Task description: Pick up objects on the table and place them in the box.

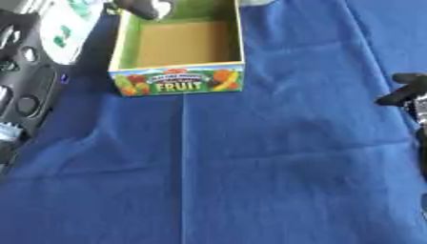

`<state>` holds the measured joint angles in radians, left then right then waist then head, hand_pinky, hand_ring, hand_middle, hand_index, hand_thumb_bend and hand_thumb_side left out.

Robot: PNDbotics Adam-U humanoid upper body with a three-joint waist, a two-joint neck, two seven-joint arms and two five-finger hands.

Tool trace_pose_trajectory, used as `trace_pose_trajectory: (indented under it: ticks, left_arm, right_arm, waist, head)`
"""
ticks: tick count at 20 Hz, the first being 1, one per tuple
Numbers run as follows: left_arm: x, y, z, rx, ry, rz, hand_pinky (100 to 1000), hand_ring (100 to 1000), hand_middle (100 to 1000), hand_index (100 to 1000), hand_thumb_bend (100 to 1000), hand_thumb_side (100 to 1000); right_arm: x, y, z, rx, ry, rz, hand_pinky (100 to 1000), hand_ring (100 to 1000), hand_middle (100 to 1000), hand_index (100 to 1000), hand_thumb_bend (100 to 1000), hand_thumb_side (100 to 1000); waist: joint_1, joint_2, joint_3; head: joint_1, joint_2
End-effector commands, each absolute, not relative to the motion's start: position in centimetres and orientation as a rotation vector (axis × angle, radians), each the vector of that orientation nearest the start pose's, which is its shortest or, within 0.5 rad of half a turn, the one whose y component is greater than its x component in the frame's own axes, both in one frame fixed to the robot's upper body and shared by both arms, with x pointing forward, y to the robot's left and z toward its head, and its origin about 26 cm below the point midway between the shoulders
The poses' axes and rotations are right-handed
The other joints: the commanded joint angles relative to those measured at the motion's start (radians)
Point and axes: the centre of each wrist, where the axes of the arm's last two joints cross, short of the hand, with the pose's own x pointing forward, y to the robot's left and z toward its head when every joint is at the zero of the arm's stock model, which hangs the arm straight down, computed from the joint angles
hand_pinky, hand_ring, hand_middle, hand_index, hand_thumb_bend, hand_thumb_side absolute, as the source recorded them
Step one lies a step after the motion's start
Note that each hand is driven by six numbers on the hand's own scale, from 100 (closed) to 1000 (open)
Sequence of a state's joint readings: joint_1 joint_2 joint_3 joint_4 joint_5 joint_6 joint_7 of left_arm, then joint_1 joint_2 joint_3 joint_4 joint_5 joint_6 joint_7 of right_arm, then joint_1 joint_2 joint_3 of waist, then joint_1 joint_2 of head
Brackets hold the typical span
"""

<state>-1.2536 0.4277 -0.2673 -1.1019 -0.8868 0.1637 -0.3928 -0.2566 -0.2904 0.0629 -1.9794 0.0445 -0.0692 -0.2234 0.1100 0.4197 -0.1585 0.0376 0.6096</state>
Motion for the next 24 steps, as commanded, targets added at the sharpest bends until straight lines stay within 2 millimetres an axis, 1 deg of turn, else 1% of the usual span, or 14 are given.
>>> trace_pose_trajectory:
  ticks: [1, 8, 11, 13, 14, 15, 17, 18, 19, 20, 22, 23, 24]
  left_arm:
    - [46.7, 17.5, 36.1, 1.191, -1.601, -1.292, 100, 373, 566, 940, 100, 201]
    - [49.1, 18.4, 33.4, 1.187, -1.494, -1.337, 100, 387, 583, 946, 100, 218]
    - [49.6, 18.6, 32.9, 1.195, -1.484, -1.358, 100, 393, 589, 953, 100, 237]
    - [49.8, 18.8, 32.7, 1.216, -1.478, -1.364, 100, 420, 609, 973, 100, 260]
    - [49.8, 18.8, 32.6, 1.232, -1.472, -1.369, 100, 439, 622, 980, 100, 292]
    - [49.9, 18.8, 32.6, 1.249, -1.466, -1.375, 100, 448, 643, 992, 150, 332]
    - [49.9, 18.8, 32.7, 1.283, -1.454, -1.384, 100, 461, 694, 1000, 222, 404]
    - [49.9, 18.8, 32.8, 1.297, -1.450, -1.389, 145, 496, 725, 1000, 262, 453]
    - [49.8, 18.7, 32.9, 1.309, -1.450, -1.395, 233, 525, 742, 1000, 292, 499]
    - [49.8, 18.7, 33.1, 1.315, -1.453, -1.399, 420, 616, 755, 1000, 335, 557]
    - [49.6, 18.6, 33.6, 1.324, -1.471, -1.397, 721, 876, 777, 1000, 370, 611]
    - [49.5, 18.6, 33.8, 1.332, -1.481, -1.393, 787, 933, 799, 1000, 381, 628]
    - [49.4, 18.6, 34.0, 1.338, -1.489, -1.390, 823, 957, 814, 1000, 385, 631]
  right_arm:
    - [29.6, -24.4, 18.7, -0.214, -2.355, 0.180, 653, 547, 453, 687, 100, 709]
    - [29.7, -24.2, 18.9, -0.208, -2.354, 0.169, 651, 545, 451, 685, 100, 705]
    - [29.7, -24.1, 18.9, -0.209, -2.352, 0.168, 650, 545, 451, 685, 100, 702]
    - [29.7, -24.1, 18.9, -0.209, -2.351, 0.168, 649, 544, 450, 684, 100, 702]
    - [29.7, -24.1, 18.9, -0.208, -2.350, 0.169, 649, 544, 449, 684, 100, 702]
    - [29.7, -24.1, 18.8, -0.209, -2.349, 0.169, 648, 543, 449, 684, 100, 703]
    - [29.7, -24.1, 18.8, -0.213, -2.345, 0.166, 647, 543, 449, 683, 100, 703]
    - [29.7, -24.1, 18.7, -0.213, -2.344, 0.166, 647, 542, 448, 683, 100, 704]
    - [29.7, -24.1, 18.7, -0.214, -2.342, 0.166, 646, 542, 448, 682, 100, 703]
    - [29.7, -24.1, 18.7, -0.215, -2.340, 0.165, 646, 541, 448, 682, 100, 702]
    - [29.6, -24.1, 18.6, -0.217, -2.335, 0.165, 644, 540, 447, 681, 100, 702]
    - [29.6, -24.1, 18.5, -0.218, -2.332, 0.165, 643, 539, 446, 681, 100, 702]
    - [29.6, -24.1, 18.5, -0.219, -2.330, 0.165, 643, 539, 446, 681, 100, 702]
  waist:
    - [-0.003, -0.019, -0.003]
    - [0.004, -0.007, -0.021]
    - [0.007, -0.002, -0.027]
    - [0.009, 0.002, -0.030]
    - [0.010, 0.004, -0.031]
    - [0.010, 0.004, -0.032]
    - [0.011, 0.005, -0.030]
    - [0.011, 0.005, -0.030]
    - [0.012, 0.004, -0.028]
    - [0.012, 0.004, -0.027]
    - [0.012, 0.002, -0.025]
    - [0.012, 0.001, -0.024]
    - [0.012, 0.000, -0.024]
  head:
    - [0.008, -0.021]
    - [0.017, -0.030]
    - [0.021, -0.036]
    - [0.022, -0.038]
    - [0.022, -0.039]
    - [0.021, -0.039]
    - [0.020, -0.037]
    - [0.019, -0.035]
    - [0.019, -0.033]
    - [0.018, -0.031]
    - [0.017, -0.028]
    - [0.016, -0.027]
    - [0.015, -0.025]
